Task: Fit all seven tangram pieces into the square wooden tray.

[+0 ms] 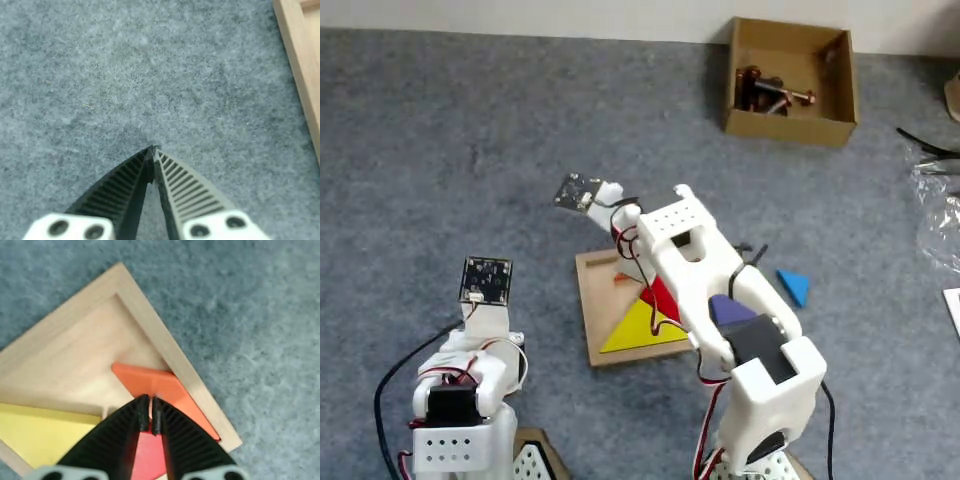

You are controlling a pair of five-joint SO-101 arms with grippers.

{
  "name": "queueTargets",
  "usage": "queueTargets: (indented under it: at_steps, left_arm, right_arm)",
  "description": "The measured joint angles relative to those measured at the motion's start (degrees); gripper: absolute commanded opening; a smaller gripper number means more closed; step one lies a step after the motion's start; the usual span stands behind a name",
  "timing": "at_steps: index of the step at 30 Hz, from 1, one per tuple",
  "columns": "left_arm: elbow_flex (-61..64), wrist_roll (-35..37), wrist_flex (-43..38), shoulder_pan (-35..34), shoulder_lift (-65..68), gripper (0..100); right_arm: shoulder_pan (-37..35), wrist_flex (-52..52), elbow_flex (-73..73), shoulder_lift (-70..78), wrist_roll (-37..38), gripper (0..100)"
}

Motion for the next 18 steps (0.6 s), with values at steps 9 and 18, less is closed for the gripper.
queueTargets:
  at_steps: [9,18]
  left_arm:
    - [0.00,0.00,0.00,0.00,0.00,1]
    - [0.00,0.00,0.00,0.00,0.00,1]
  right_arm:
    - [1.49,0.00,0.00,0.00,0.00,0.5]
    - [1.76,0.00,0.00,-1.32,-4.75,0.5]
